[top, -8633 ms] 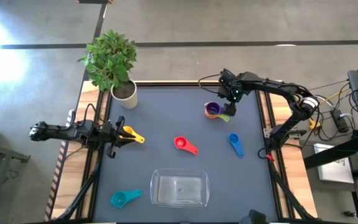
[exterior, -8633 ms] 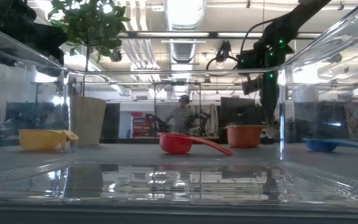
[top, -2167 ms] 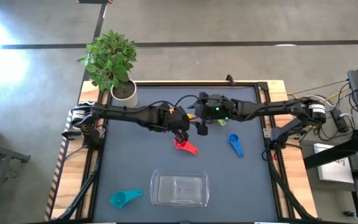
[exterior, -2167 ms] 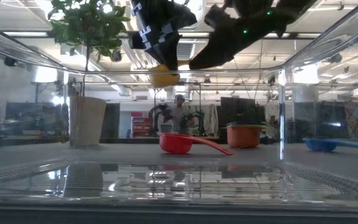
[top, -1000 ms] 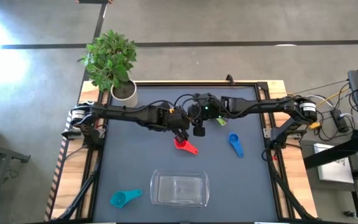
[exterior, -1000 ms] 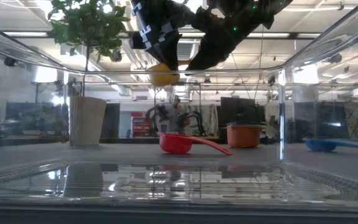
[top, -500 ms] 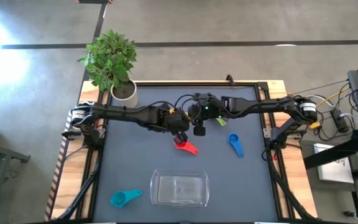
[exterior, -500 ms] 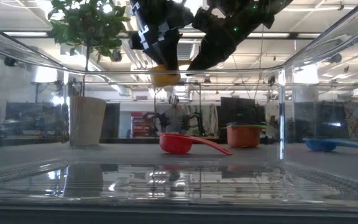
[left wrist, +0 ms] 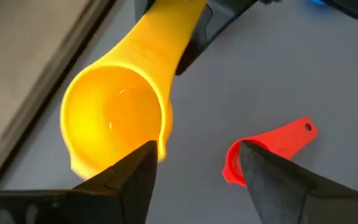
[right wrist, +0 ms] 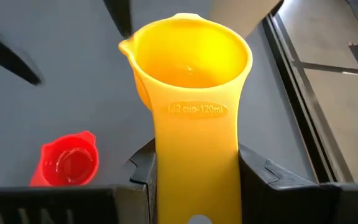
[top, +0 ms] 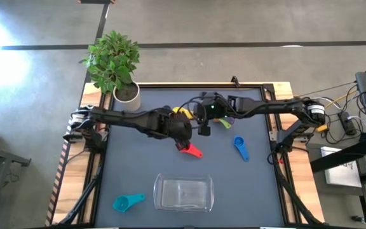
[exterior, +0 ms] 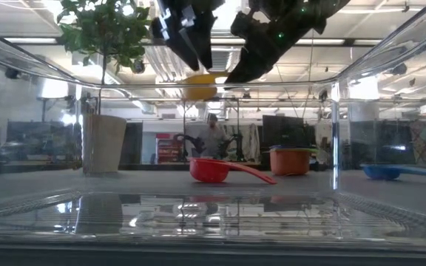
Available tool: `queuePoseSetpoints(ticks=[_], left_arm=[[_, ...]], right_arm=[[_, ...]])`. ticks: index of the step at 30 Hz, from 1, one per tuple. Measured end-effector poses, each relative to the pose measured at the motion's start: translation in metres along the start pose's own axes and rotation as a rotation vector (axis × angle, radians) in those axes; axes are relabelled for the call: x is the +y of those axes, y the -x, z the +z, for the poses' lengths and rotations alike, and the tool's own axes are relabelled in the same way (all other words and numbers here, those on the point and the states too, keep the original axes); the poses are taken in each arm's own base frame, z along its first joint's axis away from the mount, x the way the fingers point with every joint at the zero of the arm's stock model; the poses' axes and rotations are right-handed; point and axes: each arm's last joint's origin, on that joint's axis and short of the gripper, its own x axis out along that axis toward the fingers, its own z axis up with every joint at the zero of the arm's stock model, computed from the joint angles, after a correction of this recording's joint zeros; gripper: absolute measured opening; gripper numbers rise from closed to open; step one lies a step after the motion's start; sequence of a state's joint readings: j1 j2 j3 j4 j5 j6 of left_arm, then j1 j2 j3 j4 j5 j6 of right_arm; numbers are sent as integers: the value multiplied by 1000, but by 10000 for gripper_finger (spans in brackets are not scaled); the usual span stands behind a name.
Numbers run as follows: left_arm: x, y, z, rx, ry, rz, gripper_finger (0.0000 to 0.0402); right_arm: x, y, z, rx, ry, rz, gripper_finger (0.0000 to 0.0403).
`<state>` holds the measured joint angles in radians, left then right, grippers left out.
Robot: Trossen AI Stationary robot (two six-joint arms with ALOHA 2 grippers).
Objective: Nest measuring cups in basket
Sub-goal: Stack the yellow measuring cup on top of the violet measuring cup
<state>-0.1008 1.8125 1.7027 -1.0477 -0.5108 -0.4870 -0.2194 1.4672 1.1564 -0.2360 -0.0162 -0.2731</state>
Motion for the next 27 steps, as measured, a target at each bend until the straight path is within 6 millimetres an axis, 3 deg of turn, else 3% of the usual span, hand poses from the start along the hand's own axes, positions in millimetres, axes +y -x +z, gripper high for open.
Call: queuePoseSetpoints(ticks=[5,12,19,27], left_arm=[[-2,27,-7,-80,-25,38,217],[0,56,-35,-212,11,-11,207],[2,54,-65,-427,73,-166,205],[8,43,-90,-634,158,-318,205]], right_arm=[[-5,14,0,12,-22,-7,126],[-5,43,-14,29,-52,-10,119],[-8,73,-54,31,-162,-66,125],[-11,92,-103,26,-323,-191,132]])
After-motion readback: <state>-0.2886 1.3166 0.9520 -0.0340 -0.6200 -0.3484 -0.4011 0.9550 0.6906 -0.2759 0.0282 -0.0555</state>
